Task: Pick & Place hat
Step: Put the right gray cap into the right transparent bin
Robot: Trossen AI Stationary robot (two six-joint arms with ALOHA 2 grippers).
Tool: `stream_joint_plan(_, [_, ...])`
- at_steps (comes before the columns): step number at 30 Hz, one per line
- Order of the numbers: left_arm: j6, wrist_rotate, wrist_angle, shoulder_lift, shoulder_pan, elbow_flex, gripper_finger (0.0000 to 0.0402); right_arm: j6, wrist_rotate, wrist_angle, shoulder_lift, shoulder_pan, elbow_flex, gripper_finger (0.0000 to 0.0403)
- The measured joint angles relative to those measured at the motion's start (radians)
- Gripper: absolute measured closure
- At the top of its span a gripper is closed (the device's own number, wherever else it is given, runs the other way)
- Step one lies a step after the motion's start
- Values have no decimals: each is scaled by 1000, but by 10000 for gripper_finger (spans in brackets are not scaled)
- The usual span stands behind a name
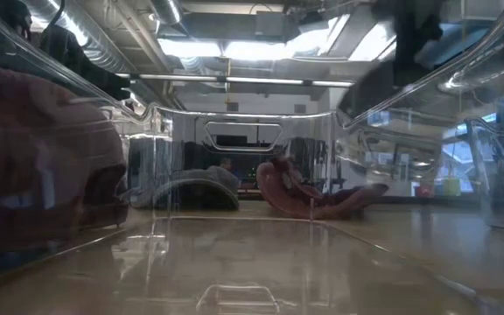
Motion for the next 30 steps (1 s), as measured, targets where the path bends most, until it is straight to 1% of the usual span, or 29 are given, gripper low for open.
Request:
stream_joint_plan(4, [0, -2, 0, 0, 0, 0, 233, 10, -91, -47, -33, 68, 125, 373])
stream_joint_plan(9, [0, -3, 0, 0, 0, 0, 233, 157, -191, -191, -34, 186, 272, 373])
stream_joint_plan(10, [0, -4, 0, 0, 0, 0, 233, 176, -224, -185, -39, 211, 286, 373])
stream_joint_plan(12, [0, -15, 0, 0, 0, 0, 233, 201, -322, -185, -50, 260, 308, 373])
stream_joint_plan(14, [0, -40, 0, 0, 0, 0, 233, 243, -388, -183, -57, 313, 325, 373])
stream_joint_plan(17, [0, -80, 0, 0, 0, 0, 233, 341, -430, -187, -67, 402, 325, 373])
stream_joint_plan(23, [0, -156, -1, 0, 0, 0, 233, 457, -438, -185, -66, 585, 290, 373])
stream_joint_plan(27, [0, -182, -4, 0, 0, 0, 233, 500, -423, -187, -67, 700, 199, 373])
stream_joint_plan(30, [0, -184, -4, 0, 0, 0, 233, 486, -446, -186, -65, 776, 110, 373])
